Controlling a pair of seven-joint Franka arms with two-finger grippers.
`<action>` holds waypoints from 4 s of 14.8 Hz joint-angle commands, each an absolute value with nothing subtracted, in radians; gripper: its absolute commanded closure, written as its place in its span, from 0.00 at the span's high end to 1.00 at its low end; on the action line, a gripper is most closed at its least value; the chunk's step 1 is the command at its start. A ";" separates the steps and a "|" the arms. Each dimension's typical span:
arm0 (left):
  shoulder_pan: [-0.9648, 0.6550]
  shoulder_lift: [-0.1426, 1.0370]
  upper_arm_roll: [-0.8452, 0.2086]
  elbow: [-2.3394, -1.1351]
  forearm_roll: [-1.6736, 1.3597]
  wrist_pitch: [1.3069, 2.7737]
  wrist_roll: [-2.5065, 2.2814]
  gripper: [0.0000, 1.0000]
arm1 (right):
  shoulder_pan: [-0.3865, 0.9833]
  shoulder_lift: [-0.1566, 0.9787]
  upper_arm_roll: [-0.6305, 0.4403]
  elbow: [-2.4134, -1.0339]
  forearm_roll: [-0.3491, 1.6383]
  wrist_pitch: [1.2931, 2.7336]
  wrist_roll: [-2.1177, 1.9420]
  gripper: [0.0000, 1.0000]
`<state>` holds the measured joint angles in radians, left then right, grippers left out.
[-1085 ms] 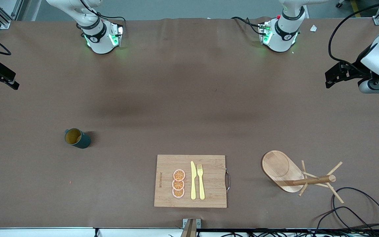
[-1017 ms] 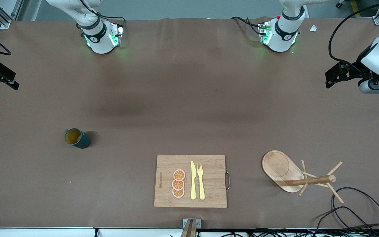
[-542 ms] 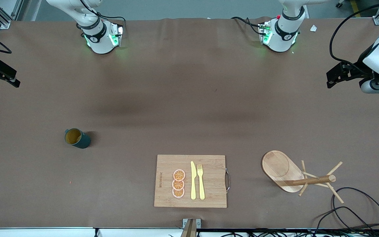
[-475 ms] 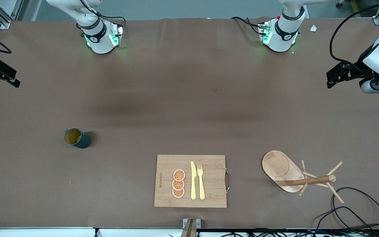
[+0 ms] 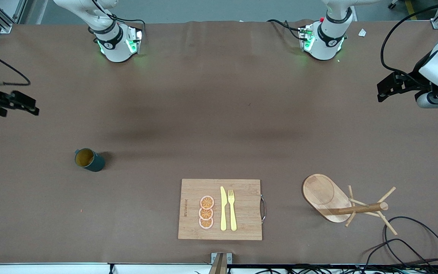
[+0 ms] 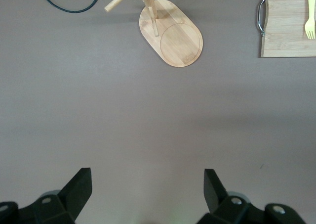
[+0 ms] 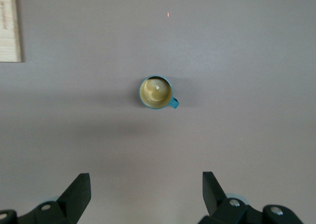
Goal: Pass cup and hang on rack
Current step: 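Reach the right gripper to the teal mug and close on it, then lift the teal mug off the table with the right gripper, then carry the mug to mid-table with the right gripper while the left gripper moves out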
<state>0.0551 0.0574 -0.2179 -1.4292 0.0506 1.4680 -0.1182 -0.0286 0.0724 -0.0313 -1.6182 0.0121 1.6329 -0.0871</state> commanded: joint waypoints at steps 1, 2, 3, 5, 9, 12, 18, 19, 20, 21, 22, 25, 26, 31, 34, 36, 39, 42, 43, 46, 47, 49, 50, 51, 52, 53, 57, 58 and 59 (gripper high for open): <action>0.064 0.037 -0.218 -1.428 0.054 1.448 -0.103 1.00 | -0.025 0.164 -0.023 -1.637 0.002 1.705 -0.061 1.00; 0.071 0.037 -0.219 -1.428 0.052 1.448 -0.101 1.00 | -0.025 0.188 -0.023 -1.658 0.002 1.744 -0.055 1.00; 0.074 0.037 -0.219 -1.427 0.051 1.448 -0.101 1.00 | -0.015 0.219 -0.021 -1.675 0.002 1.784 -0.029 1.00; 0.074 0.037 -0.221 -1.427 0.049 1.453 -0.103 1.00 | 0.014 0.290 -0.021 -1.683 0.002 1.845 0.027 1.00; 0.072 0.020 -0.225 -1.427 0.051 1.451 -0.120 1.00 | 0.031 0.425 -0.021 -1.683 0.002 1.997 0.054 1.00; 0.074 0.020 -0.221 -1.425 0.049 1.451 -0.117 1.00 | 0.031 0.491 -0.021 -1.683 0.003 2.060 0.054 1.00; 0.077 0.020 -0.219 -1.425 0.054 1.453 -0.118 1.00 | 0.018 0.554 -0.021 -1.712 0.014 2.074 0.058 0.81; 0.078 0.018 -0.218 -1.425 0.055 1.453 -0.117 1.00 | 0.018 0.555 -0.021 -1.713 0.014 2.072 0.060 0.71; 0.087 0.018 -0.219 -1.425 0.055 1.453 -0.115 1.00 | 0.018 0.555 -0.021 -1.713 0.015 2.074 0.058 0.55; 0.106 0.018 -0.221 -1.424 0.052 1.451 -0.110 1.00 | 0.018 0.555 -0.021 -1.712 0.015 2.072 0.060 0.37; 0.107 0.018 -0.219 -1.424 0.051 1.453 -0.107 1.00 | 0.018 0.555 -0.021 -1.713 0.015 2.072 0.060 0.25; 0.110 0.017 -0.219 -1.425 0.051 1.453 -0.101 1.00 | 0.015 0.555 -0.021 -1.713 0.017 2.071 0.060 0.11; 0.110 0.017 -0.219 -1.424 0.051 1.453 -0.100 1.00 | 0.015 0.555 -0.021 -1.713 0.017 2.071 0.060 0.05; 0.110 0.020 -0.218 -1.425 0.051 1.456 -0.101 1.00 | 0.049 0.549 -0.018 -1.675 0.017 2.053 0.123 0.00; 0.110 0.021 -0.219 -1.425 0.048 1.460 -0.103 1.00 | 0.127 0.545 -0.017 -1.564 0.018 1.918 0.245 0.00; 0.107 0.021 -0.219 -1.425 0.040 1.460 -0.115 1.00 | 0.193 0.545 -0.015 -1.496 0.023 1.844 0.285 0.00; 0.107 0.020 -0.219 -1.425 0.040 1.460 -0.115 1.00 | 0.296 0.540 -0.015 -1.467 0.148 1.835 0.440 0.00; 0.107 0.021 -0.221 -1.425 0.034 1.460 -0.117 1.00 | 0.441 0.548 -0.015 -1.413 0.178 1.842 0.663 0.00; 0.107 0.023 -0.219 -1.425 0.031 1.460 -0.115 1.00 | 0.490 0.549 -0.015 -1.396 0.186 1.853 0.714 0.00; 0.107 0.025 -0.224 -1.425 0.028 1.460 -0.117 1.00 | 0.615 0.564 -0.015 -1.378 0.195 1.965 0.852 0.00; 0.104 0.026 -0.227 -1.425 0.028 1.462 -0.118 1.00 | 0.653 0.590 -0.015 -1.356 0.196 2.008 0.897 0.00; 0.097 0.026 -0.232 -1.424 0.028 1.471 -0.123 1.00 | 0.724 0.671 -0.017 -1.268 0.195 2.043 0.965 0.00; 0.092 0.025 -0.232 -1.424 0.028 1.476 -0.124 1.00 | 0.745 0.722 -0.017 -1.205 0.195 2.052 1.001 0.00; 0.092 0.026 -0.244 -1.424 0.028 1.479 -0.136 1.00 | 0.773 0.779 -0.018 -1.133 0.195 2.060 1.047 0.00; 0.094 0.026 -0.261 -1.424 0.028 1.489 -0.150 1.00 | 0.791 0.825 -0.020 -1.079 0.193 2.066 1.075 0.00; 0.094 0.026 -0.268 -1.424 0.028 1.497 -0.176 1.00 | 0.814 0.859 -0.021 -1.048 0.192 2.094 1.101 0.00; 0.086 0.040 -0.333 -1.424 0.037 1.499 -0.351 1.00 | 0.862 0.933 -0.055 -1.029 0.181 2.158 1.137 0.00; 0.086 0.049 -0.347 -1.424 0.037 1.500 -0.379 1.00 | 0.867 0.939 -0.061 -1.028 0.175 2.139 1.137 0.00; 0.084 0.052 -0.354 -1.424 0.037 1.502 -0.393 1.00 | 0.871 0.948 -0.061 -1.022 0.164 2.125 1.137 0.00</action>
